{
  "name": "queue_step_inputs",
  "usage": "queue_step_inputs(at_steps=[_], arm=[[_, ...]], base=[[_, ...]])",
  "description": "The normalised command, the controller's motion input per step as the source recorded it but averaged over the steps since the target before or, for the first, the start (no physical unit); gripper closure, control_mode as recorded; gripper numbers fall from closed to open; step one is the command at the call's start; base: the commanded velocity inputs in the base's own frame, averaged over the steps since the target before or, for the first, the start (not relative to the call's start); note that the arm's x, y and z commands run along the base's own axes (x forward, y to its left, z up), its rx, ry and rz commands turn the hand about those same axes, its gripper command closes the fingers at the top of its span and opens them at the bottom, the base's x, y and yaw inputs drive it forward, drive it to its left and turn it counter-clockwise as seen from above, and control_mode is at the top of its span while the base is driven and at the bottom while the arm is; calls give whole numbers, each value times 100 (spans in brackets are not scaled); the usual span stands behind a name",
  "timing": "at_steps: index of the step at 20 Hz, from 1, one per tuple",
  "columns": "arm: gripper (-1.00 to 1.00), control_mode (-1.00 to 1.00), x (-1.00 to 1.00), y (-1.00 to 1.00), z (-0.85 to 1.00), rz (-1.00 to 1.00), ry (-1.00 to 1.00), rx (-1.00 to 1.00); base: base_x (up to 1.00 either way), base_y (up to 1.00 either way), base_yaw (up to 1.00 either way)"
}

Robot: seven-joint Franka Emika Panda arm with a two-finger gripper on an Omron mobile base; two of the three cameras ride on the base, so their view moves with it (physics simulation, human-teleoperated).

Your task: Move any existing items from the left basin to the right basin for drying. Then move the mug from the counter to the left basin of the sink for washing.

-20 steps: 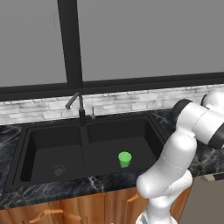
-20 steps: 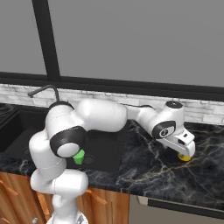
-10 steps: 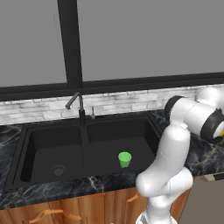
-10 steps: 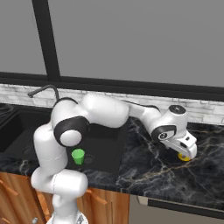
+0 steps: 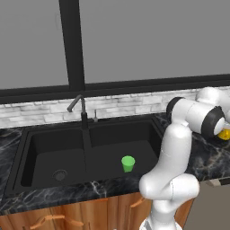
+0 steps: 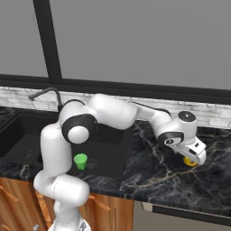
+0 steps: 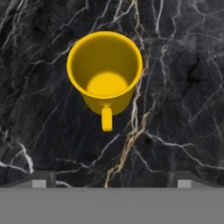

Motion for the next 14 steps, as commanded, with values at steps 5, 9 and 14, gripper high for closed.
queue_step_inputs(at_steps=[5, 9, 14], arm=[[-100, -100, 20, -8, -5, 0, 0, 0], [-100, -100, 23, -2, -10, 0, 0, 0], [-100, -100, 19, -2, -17, 0, 0, 0]], base=[[0, 0, 0], [0, 0, 0], [0, 0, 0]])
